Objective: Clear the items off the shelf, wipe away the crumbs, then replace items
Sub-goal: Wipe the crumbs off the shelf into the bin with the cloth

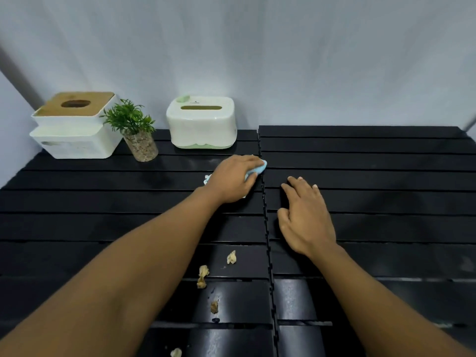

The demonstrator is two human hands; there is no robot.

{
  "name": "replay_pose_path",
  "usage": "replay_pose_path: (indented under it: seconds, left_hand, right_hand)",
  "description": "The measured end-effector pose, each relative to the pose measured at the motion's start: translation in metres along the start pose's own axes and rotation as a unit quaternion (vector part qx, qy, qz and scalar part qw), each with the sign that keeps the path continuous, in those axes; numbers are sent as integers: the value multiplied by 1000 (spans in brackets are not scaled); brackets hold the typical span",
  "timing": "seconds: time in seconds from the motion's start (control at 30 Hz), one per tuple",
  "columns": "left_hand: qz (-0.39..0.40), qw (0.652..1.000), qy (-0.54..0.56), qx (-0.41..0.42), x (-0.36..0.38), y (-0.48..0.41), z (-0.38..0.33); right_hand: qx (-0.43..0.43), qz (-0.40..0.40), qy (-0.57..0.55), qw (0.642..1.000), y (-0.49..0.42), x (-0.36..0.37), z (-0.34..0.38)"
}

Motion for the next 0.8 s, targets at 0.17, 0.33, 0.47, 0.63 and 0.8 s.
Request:
replay_pose_path:
  seconds: [0.17,0.33,0.47,0.63,0.8]
  left_hand:
    - [50,997,-11,56,5,32,-12]
    - [122,982,12,141,3,92,-48]
    - [92,992,14,87,-25,114,-29]
    - [-38,995,7,-94,-123,159,75]
    - [-90,968,-41,-229,-208,256,175]
  right_hand:
    - [24,1,-6,1000,-1,1,-6]
    - [24,17,-8,1000,3,0,-7]
    - [20,41,15,999,1,-6,1]
    - [-94,62,-52,992,-10,-15,96]
    - [-201,118,-82,969,-13,31,227]
Point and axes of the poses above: each hand's wrist, its own y-axis away from the middle knuckle, its own x-axis out of the palm, z = x × y, the point moved 10 cm from there along -y, towards the middle knuckle, and after that the axes turned 1 degree about z, right-handed, at the moved point
